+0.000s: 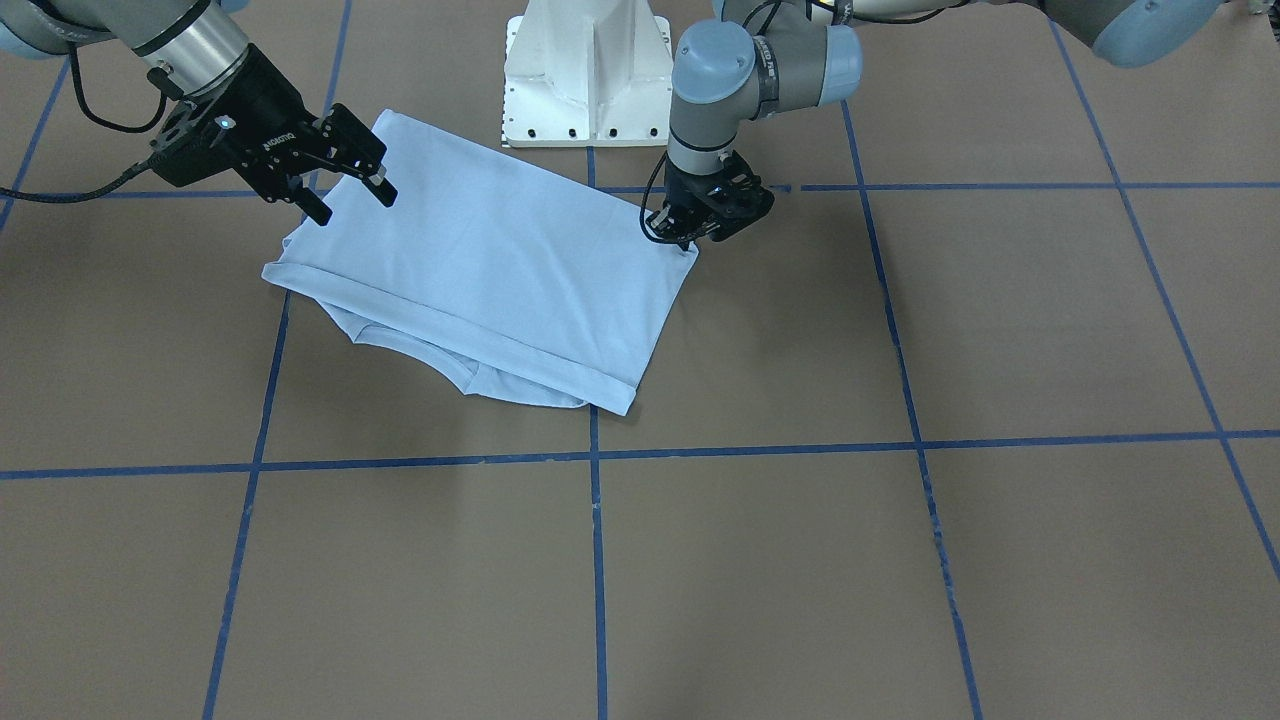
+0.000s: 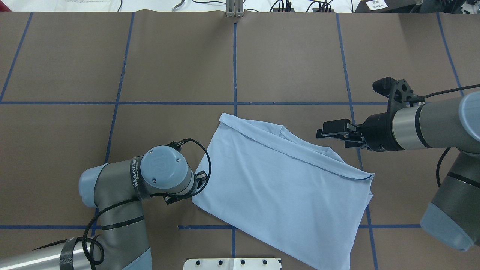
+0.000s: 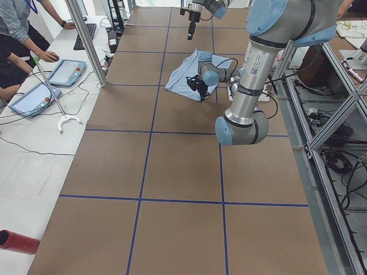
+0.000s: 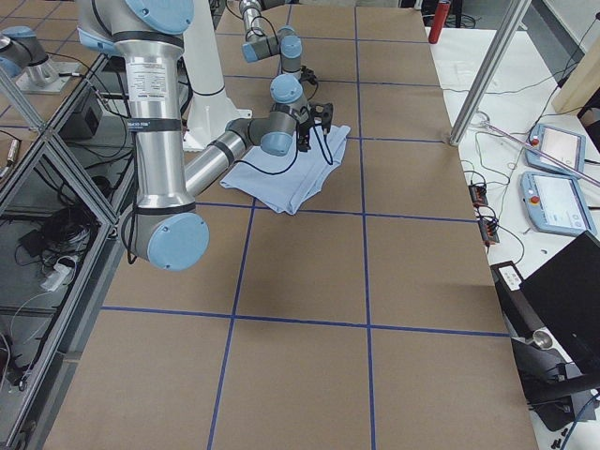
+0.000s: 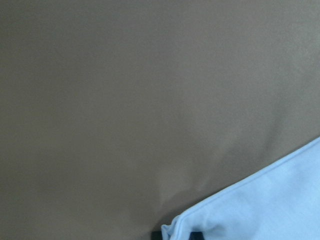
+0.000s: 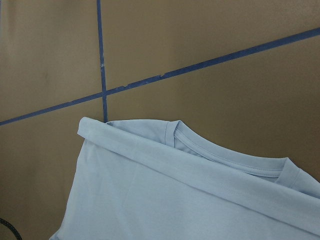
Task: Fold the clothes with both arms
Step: 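Drag the shirt with the left gripper to straighten it lengthwise, then release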
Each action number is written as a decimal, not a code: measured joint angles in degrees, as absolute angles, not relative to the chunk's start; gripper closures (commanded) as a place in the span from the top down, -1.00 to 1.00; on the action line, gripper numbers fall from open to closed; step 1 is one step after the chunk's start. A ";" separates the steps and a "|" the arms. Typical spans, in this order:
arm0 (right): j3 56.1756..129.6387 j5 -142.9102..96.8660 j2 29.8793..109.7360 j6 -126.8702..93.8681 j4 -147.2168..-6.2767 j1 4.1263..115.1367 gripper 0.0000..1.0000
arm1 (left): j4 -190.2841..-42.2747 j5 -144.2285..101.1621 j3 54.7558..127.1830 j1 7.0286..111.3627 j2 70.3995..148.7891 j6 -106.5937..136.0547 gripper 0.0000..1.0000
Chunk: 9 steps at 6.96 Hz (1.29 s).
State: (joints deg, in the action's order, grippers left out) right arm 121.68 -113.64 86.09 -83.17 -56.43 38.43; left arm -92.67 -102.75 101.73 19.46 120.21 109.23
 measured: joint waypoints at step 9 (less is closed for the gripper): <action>120.76 -113.09 86.22 -83.22 -56.42 38.76 1.00 | -103.77 -94.29 81.49 36.90 129.33 88.98 -1.00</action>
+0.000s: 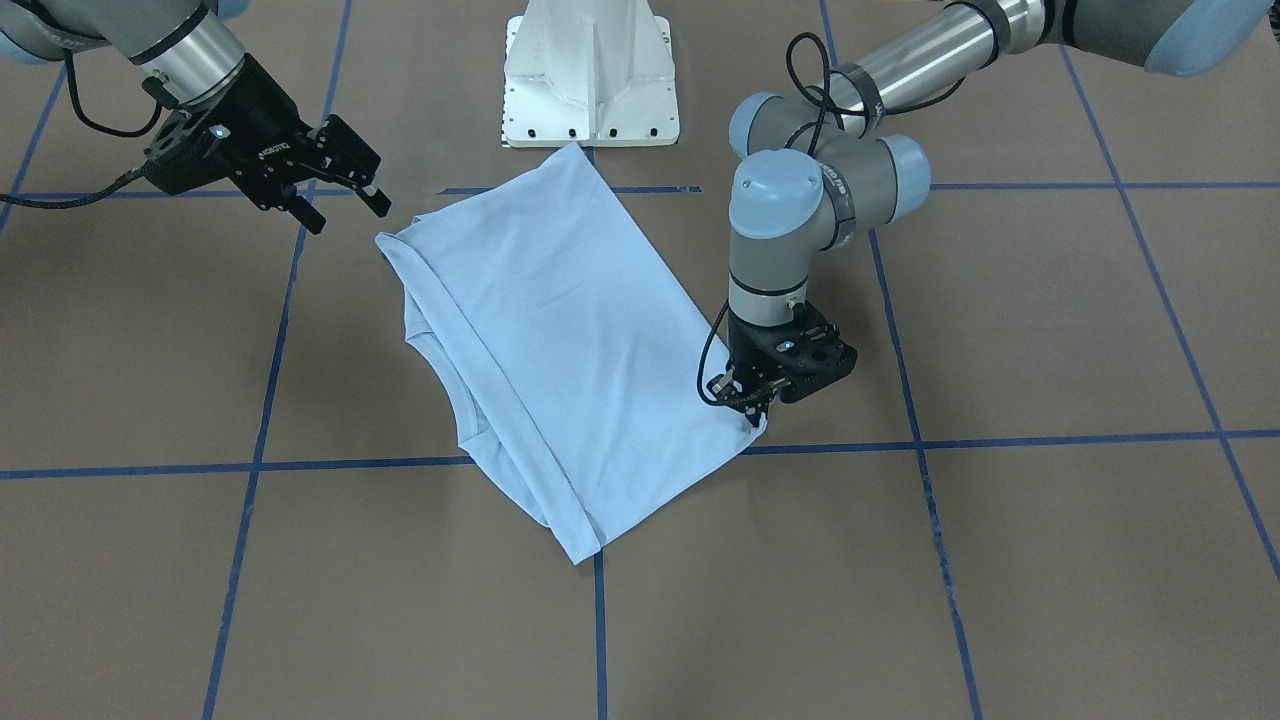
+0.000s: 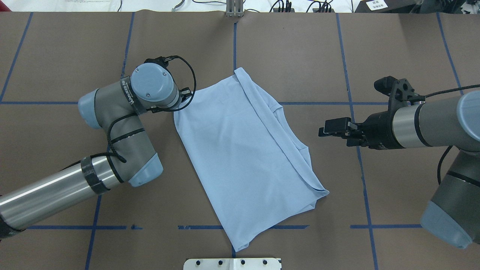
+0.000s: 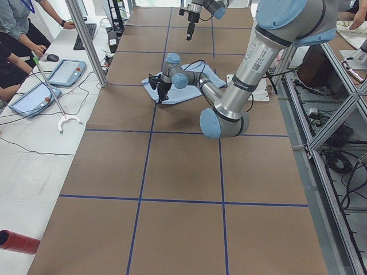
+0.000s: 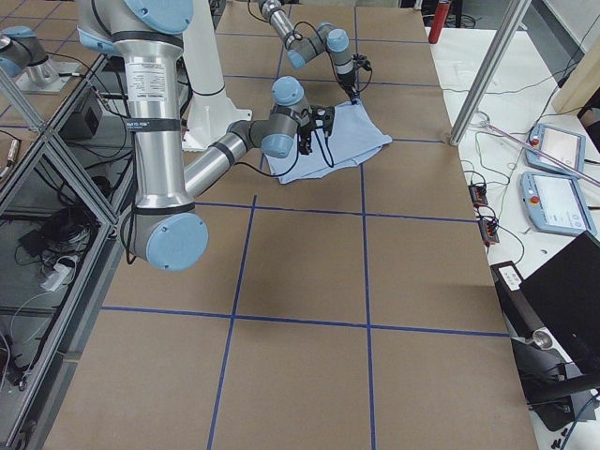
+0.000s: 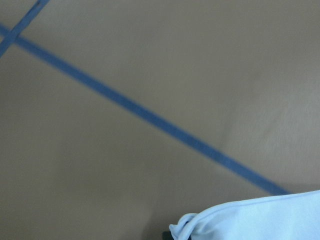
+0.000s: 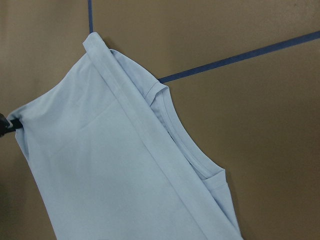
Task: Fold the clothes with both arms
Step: 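Drag the shirt with the left gripper to straighten it lengthwise, then release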
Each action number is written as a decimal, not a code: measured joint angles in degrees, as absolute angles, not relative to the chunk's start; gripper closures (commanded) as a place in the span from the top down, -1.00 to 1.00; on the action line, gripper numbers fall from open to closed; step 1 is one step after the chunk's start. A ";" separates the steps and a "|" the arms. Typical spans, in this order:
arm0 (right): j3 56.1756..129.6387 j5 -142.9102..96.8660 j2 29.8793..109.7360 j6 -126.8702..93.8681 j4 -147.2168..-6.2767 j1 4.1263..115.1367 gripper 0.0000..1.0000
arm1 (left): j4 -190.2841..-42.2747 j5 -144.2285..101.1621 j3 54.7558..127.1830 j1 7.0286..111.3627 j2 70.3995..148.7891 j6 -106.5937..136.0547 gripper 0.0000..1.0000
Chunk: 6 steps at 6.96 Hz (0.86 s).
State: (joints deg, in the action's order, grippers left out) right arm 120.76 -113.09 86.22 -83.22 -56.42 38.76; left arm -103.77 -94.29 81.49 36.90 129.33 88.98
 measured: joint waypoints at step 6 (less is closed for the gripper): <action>119.38 -112.90 86.18 -83.23 -56.39 39.19 1.00 | -132.94 -84.41 52.18 39.02 144.13 75.99 -1.00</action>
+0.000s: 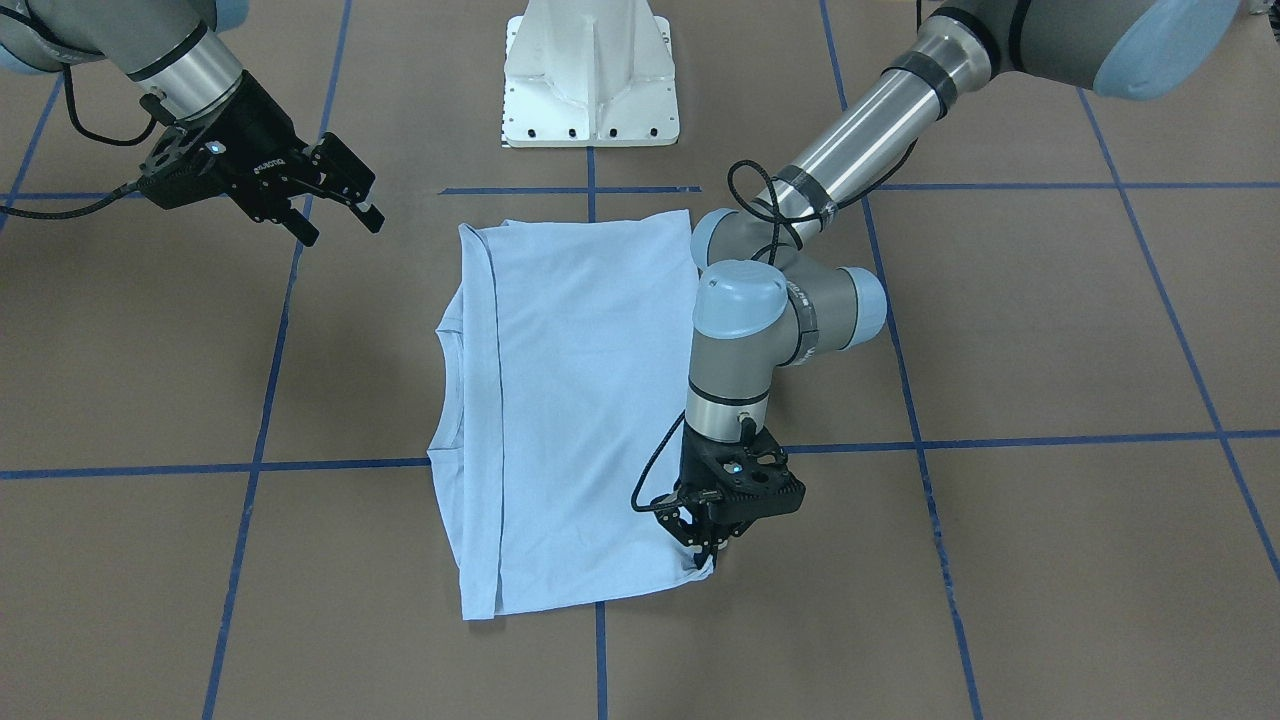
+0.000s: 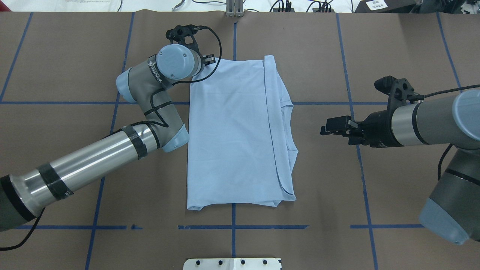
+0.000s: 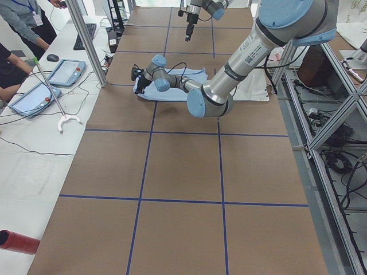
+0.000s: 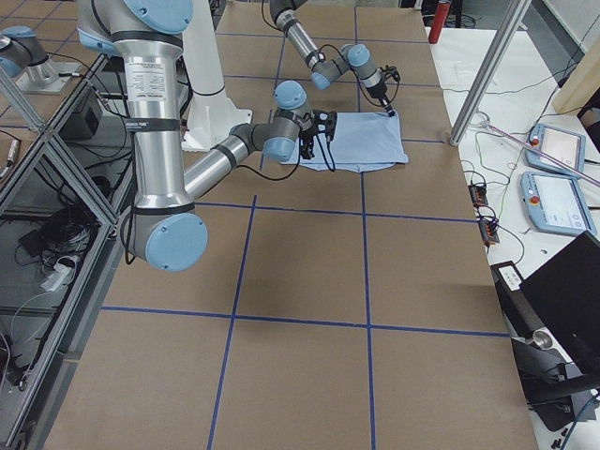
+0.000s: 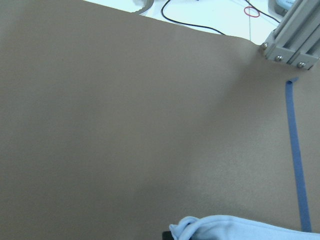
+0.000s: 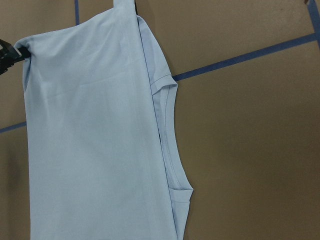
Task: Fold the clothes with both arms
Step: 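Drag the shirt with the left gripper to straighten it lengthwise, then release, then move the right gripper to the shirt's side edge while the left moves farther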
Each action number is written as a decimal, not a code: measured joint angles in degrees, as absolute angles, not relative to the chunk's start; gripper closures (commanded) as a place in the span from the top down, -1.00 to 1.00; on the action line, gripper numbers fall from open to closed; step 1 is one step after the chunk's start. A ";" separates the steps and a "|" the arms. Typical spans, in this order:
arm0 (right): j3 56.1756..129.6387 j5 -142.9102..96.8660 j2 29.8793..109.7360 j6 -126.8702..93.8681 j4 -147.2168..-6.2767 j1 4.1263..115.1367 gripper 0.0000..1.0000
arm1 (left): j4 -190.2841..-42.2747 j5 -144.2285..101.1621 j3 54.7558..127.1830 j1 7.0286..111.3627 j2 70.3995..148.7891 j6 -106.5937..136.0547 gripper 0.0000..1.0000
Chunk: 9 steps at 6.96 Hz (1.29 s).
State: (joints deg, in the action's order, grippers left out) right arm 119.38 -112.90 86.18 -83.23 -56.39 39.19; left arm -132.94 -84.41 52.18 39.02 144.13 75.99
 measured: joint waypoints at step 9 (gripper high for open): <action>113.43 -111.02 83.13 -78.32 -57.24 38.60 1.00 | -129.46 -93.34 60.72 46.48 140.60 69.08 1.00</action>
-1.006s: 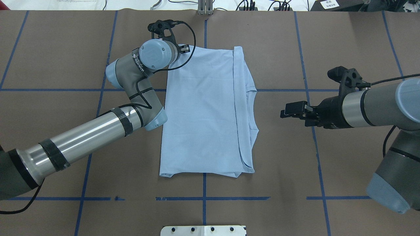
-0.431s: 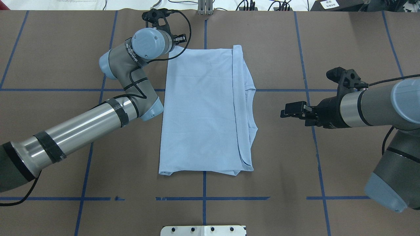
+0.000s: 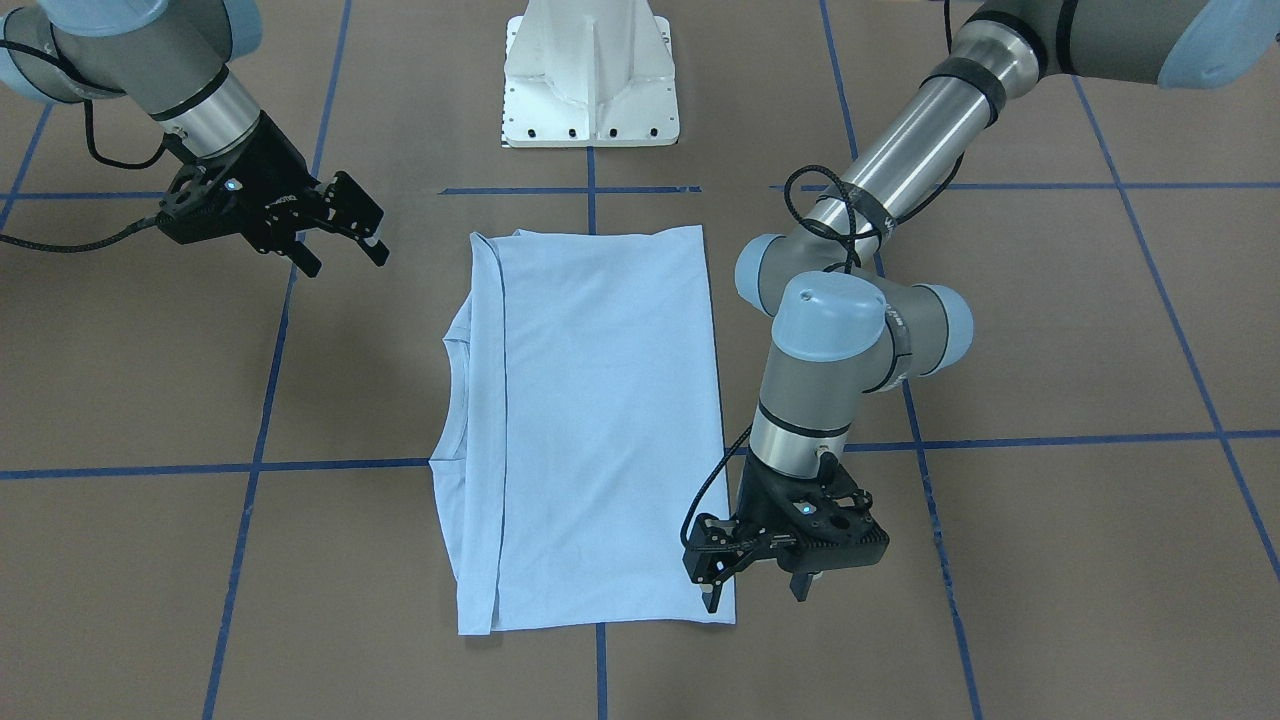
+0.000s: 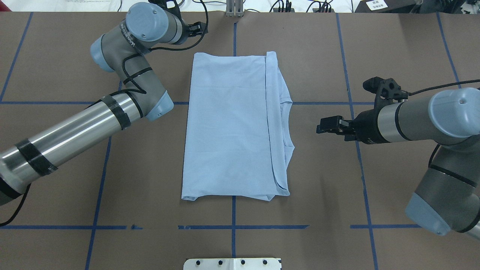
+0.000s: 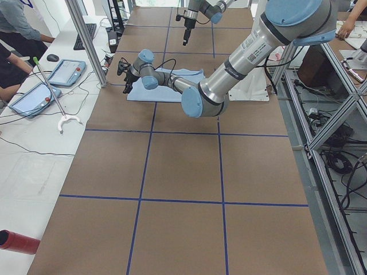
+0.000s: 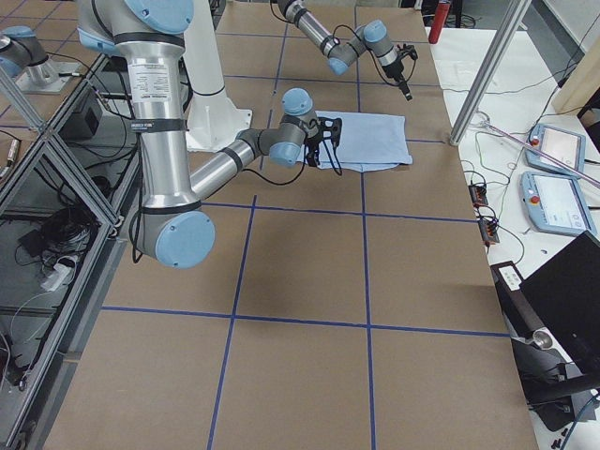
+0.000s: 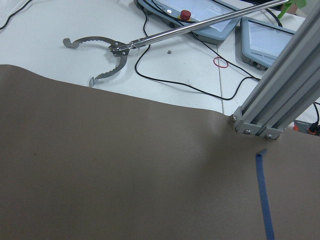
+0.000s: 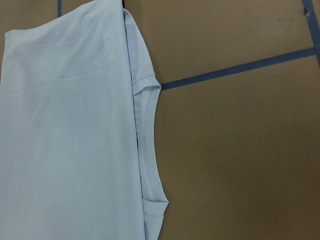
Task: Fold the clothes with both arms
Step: 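Move the right gripper to the shirt's side edge while the left moves farther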
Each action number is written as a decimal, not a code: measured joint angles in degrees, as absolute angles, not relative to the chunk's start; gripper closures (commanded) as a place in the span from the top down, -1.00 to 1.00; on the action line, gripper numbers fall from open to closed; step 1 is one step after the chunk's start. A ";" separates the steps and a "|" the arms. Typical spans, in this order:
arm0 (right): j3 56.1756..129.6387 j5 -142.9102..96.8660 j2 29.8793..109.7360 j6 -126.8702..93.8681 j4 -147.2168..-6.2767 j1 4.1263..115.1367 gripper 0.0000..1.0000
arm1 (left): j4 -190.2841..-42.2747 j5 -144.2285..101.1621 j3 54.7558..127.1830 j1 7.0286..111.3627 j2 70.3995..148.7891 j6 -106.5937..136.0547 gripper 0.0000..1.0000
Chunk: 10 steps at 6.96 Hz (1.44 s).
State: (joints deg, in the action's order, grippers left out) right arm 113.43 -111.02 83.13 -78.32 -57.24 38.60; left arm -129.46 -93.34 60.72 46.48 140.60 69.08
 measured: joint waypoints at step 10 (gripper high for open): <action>104.45 -94.85 62.81 -58.31 -87.63 20.25 1.00 | -99.32 -100.47 110.30 38.58 117.96 68.48 1.00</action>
